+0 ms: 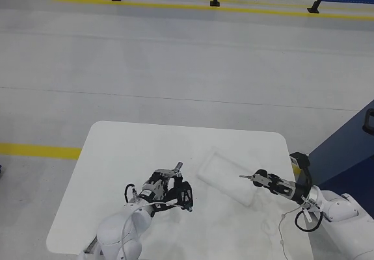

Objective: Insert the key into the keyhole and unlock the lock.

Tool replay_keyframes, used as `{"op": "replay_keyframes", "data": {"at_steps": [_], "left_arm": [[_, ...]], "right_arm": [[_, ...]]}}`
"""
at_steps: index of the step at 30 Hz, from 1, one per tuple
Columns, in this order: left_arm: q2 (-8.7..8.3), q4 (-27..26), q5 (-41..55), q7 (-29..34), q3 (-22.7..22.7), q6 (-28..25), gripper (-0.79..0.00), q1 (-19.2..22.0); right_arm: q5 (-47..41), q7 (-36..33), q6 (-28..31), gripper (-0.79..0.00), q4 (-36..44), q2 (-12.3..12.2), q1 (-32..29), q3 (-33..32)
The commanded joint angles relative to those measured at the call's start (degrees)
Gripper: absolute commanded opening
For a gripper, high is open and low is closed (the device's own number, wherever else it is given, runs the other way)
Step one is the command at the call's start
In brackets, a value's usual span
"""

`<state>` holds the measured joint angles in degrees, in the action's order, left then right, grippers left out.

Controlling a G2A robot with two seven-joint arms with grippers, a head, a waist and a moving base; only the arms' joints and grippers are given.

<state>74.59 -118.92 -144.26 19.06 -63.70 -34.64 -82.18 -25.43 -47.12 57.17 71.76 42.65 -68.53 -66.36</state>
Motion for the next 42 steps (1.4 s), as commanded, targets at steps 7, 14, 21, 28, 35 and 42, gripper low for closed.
{"op": "replay_keyframes", "data": {"at_steps": [7,14,21,28,35,42], "left_arm": [[-1.07,-1.5,0.5,-10.5,-2.6,-2.3,-0.785,-0.2],[-1.07,-1.5,0.5,-10.5,-2.6,-2.3,-0.785,-0.2],[-1.46,3.3,5.9,-21.7,-3.9,2.6,-0.785,-0.2],[-2.75,9.1,6.5,-42.7,-5.8,11.3,-0.785,-0.5],[-4.02,14.7,6.6,-61.2,-7.1,15.8,-0.785,1.5],[-4.98,19.5,5.1,-71.4,-6.9,18.0,-0.785,3.9]], "right_arm": [[0.0,0.0,0.0,-0.785,0.0,0.0,0.0,0.0],[0.0,0.0,0.0,-0.785,0.0,0.0,0.0,0.0],[0.0,0.0,0.0,-0.785,0.0,0.0,0.0,0.0],[0.0,0.0,0.0,-0.785,0.0,0.0,0.0,0.0],[0.0,0.0,0.0,-0.785,0.0,0.0,0.0,0.0],[0.0,0.0,0.0,-0.785,0.0,0.0,0.0,0.0]]}}
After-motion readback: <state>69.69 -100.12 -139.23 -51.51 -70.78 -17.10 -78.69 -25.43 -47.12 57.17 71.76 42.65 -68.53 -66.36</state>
